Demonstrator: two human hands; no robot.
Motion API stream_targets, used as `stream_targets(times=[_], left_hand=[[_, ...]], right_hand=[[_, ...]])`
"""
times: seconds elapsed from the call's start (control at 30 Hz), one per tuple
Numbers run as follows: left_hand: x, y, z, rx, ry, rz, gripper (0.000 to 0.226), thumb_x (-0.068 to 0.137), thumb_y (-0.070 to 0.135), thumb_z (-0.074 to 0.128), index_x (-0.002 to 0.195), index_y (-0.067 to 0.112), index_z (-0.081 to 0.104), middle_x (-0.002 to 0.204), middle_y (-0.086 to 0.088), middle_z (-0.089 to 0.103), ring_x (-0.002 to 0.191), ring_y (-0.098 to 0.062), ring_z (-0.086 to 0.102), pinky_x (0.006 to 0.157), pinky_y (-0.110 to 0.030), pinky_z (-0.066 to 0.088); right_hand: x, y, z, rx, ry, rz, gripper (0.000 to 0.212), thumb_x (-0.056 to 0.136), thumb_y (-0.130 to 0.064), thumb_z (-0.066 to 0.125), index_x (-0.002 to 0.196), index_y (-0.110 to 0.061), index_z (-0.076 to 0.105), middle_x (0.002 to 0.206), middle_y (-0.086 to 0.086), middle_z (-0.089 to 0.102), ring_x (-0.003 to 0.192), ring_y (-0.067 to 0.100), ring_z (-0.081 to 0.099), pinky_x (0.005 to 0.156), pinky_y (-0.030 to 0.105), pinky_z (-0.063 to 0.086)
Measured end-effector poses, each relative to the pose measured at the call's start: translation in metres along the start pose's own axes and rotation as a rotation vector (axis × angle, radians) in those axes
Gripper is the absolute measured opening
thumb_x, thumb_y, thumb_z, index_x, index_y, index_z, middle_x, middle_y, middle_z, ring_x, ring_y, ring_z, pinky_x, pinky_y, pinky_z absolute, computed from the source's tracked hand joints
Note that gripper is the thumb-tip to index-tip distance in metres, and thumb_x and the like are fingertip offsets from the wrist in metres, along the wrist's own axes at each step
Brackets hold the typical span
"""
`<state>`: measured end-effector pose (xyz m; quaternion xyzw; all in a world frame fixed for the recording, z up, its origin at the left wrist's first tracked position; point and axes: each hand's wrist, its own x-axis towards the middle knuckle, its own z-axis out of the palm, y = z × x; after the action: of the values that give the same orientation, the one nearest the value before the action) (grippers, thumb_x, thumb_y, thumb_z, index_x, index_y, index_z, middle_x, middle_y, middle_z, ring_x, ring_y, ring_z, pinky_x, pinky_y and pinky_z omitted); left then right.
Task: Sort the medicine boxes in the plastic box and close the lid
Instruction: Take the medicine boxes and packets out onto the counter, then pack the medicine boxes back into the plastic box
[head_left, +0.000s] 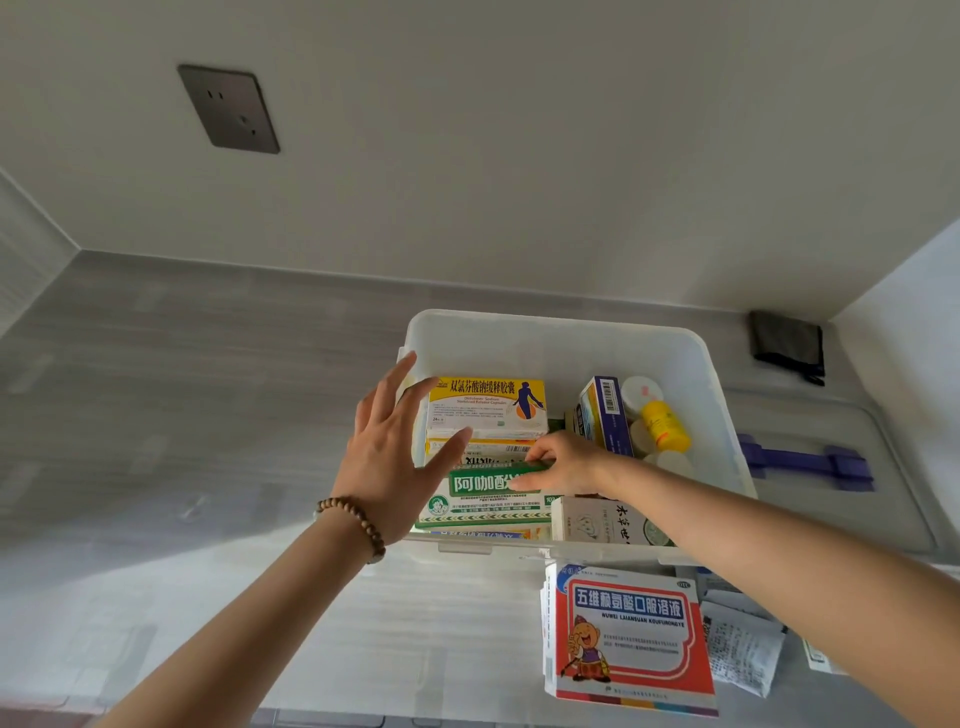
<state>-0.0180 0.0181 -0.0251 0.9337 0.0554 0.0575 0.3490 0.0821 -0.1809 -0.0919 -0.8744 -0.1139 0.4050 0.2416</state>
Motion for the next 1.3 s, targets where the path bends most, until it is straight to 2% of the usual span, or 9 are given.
stream_targets(times=[0.13,0.5,0.63,0.7,0.93,1.03,1.13,1.2,1.3], left_hand=[[0.0,0.0,0.0,0.013,0.0,-0.001,0.058,0.08,0.052,0.05,0.132,0.028,0.038,0.151,0.008,0.018,0.134,-0.022,0.024,0.103,-0.044,0.036],[0.001,-0.001,0.0,0.049,-0.016,-0.002,0.057,0.082,0.052,0.05,0.132,0.028,0.037,0.151,0.009,0.017,0.133,-0.02,0.023,0.105,-0.044,0.035],[0.002,-0.001,0.0,0.06,-0.014,0.004,0.059,0.082,0.053,0.05,0.133,0.026,0.036,0.151,0.01,0.016,0.134,-0.02,0.023,0.105,-0.041,0.035],[0.002,-0.002,0.001,0.051,-0.006,0.008,0.062,0.082,0.054,0.049,0.135,0.025,0.034,0.151,0.011,0.016,0.134,-0.019,0.024,0.104,-0.038,0.034],[-0.004,0.004,-0.003,-0.197,0.043,0.019,0.058,0.089,0.051,0.034,0.142,0.034,0.015,0.142,0.004,0.037,0.129,-0.017,0.034,0.105,-0.047,0.035],[-0.007,0.01,-0.011,-0.314,0.206,0.057,0.053,0.092,0.046,0.037,0.14,0.039,0.017,0.134,0.013,0.042,0.125,-0.005,0.036,0.104,-0.034,0.034],[-0.001,0.018,-0.034,-0.655,0.348,-0.005,0.041,0.094,0.032,0.043,0.133,0.036,0.032,0.116,0.012,0.057,0.103,0.009,0.054,0.083,-0.011,0.044],[0.007,0.017,-0.056,-0.862,0.357,-0.057,0.031,0.094,0.027,0.042,0.124,0.02,0.044,0.096,0.006,0.063,0.085,-0.003,0.066,0.061,-0.014,0.053],[0.014,0.004,-0.093,-0.921,0.402,-0.06,0.026,0.095,0.027,0.04,0.114,0.011,0.049,0.089,0.001,0.063,0.071,-0.003,0.067,0.053,-0.02,0.055]], right_hand=[[-0.007,-0.002,-0.007,-0.022,0.084,-0.067,0.043,0.076,-0.037,0.074,0.11,-0.014,0.062,0.118,0.003,0.064,0.104,0.018,0.061,0.087,0.029,0.052],[-0.022,0.0,-0.019,0.23,0.157,-0.233,0.029,0.074,-0.024,0.077,0.097,-0.025,0.059,0.114,0.0,0.061,0.104,0.017,0.06,0.087,0.032,0.054],[-0.035,-0.008,-0.031,0.333,0.245,-0.309,0.024,0.071,-0.032,0.078,0.091,-0.03,0.064,0.098,-0.013,0.067,0.092,0.003,0.063,0.068,0.016,0.053],[-0.044,-0.013,-0.038,0.437,0.285,-0.347,0.02,0.07,-0.032,0.078,0.086,-0.03,0.067,0.087,-0.01,0.072,0.082,0.005,0.067,0.062,0.014,0.053],[-0.08,-0.036,-0.073,0.594,0.334,-0.425,0.019,0.065,-0.03,0.081,0.081,-0.025,0.071,0.082,0.002,0.075,0.071,0.019,0.072,0.054,0.022,0.053],[-0.098,-0.054,-0.082,0.612,0.312,-0.45,0.024,0.058,-0.033,0.082,0.078,-0.025,0.071,0.081,0.003,0.075,0.07,0.019,0.072,0.053,0.023,0.053],[-0.115,-0.085,-0.085,0.64,0.322,-0.482,0.03,0.049,-0.044,0.08,0.073,-0.029,0.07,0.079,-0.001,0.075,0.069,0.013,0.071,0.053,0.019,0.052],[-0.124,-0.11,-0.082,0.653,0.348,-0.508,0.032,0.05,-0.047,0.079,0.075,-0.028,0.07,0.079,-0.003,0.075,0.07,0.011,0.07,0.056,0.017,0.052],[-0.126,-0.151,-0.071,0.671,0.374,-0.532,0.033,0.066,-0.038,0.077,0.092,-0.021,0.067,0.088,0.002,0.074,0.08,0.017,0.068,0.068,0.027,0.054]])
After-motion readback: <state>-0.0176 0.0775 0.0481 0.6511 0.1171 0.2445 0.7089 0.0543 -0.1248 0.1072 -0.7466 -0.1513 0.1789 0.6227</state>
